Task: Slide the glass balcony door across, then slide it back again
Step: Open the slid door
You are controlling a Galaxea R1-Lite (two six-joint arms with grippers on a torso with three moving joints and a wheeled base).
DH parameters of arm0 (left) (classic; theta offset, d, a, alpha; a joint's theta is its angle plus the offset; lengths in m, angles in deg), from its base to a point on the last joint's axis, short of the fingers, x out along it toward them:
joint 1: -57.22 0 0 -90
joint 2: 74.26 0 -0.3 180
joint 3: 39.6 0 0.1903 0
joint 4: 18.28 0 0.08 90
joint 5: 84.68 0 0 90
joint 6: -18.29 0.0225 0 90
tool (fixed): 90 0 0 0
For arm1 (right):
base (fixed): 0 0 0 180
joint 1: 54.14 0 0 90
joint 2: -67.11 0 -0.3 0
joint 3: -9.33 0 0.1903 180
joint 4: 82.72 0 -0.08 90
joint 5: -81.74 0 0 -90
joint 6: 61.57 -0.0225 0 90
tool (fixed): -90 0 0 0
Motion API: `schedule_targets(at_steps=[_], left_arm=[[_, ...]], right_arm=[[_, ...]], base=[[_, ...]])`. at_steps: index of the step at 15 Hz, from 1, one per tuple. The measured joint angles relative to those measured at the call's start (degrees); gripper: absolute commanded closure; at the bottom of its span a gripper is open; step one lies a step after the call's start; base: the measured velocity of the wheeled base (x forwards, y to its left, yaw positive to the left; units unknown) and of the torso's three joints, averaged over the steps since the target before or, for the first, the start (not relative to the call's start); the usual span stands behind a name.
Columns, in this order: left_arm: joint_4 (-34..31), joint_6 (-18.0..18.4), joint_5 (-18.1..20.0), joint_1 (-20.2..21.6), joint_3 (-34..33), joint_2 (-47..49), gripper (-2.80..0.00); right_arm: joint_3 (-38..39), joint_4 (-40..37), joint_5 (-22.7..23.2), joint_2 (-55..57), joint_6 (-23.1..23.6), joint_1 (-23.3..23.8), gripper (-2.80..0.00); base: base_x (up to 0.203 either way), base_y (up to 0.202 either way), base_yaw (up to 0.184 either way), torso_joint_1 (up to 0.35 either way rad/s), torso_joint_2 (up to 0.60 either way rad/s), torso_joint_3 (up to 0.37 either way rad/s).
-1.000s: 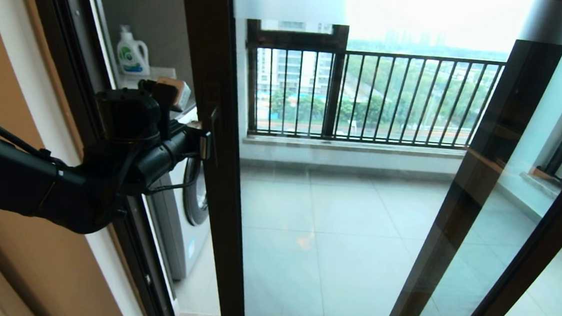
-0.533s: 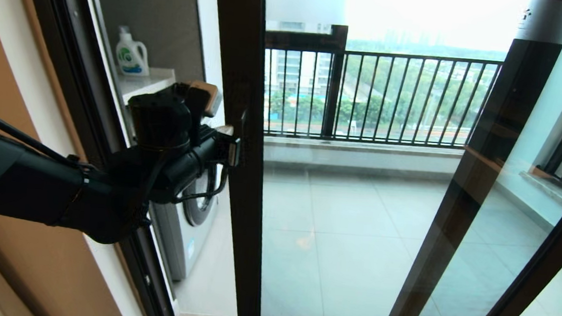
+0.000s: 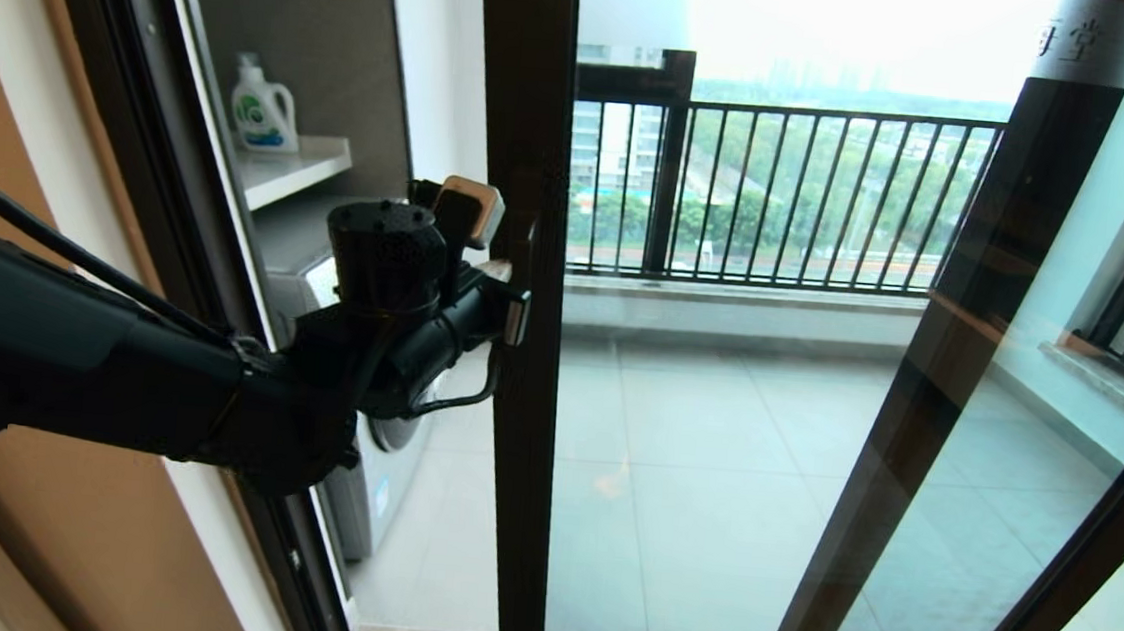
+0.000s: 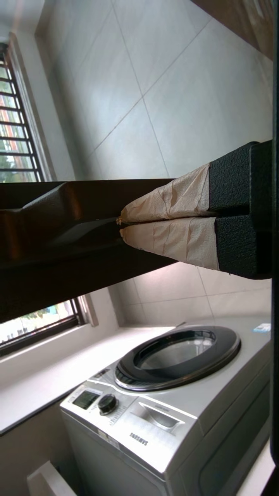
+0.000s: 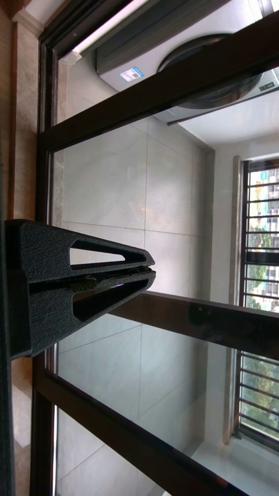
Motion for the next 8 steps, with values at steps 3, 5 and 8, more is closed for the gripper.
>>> schedule_targets(at_steps=[3, 5, 8], left_arm=[[-0.1, 0.1, -0.9, -1.0, 1.2, 1.4, 0.0], [-0.2, 0.1, -1.1, -1.3, 2.7, 2.5, 0.0], [-0.6, 0.4, -1.8, -1.7, 5.2, 3.8, 0.0]], right_arm=[[0.0, 0.0, 0.0, 0.0, 0.0, 0.0, 0.0], [0.0, 0.0, 0.0, 0.0, 0.0, 0.0, 0.0], [0.0, 0.0, 0.0, 0.0, 0.0, 0.0, 0.0]], base=[[0.0, 0.0, 0.0, 0.0, 0.0, 0.0], [0.0, 0.0, 0.0, 0.0, 0.0, 0.0], [0.0, 0.0, 0.0, 0.0, 0.0, 0.0]])
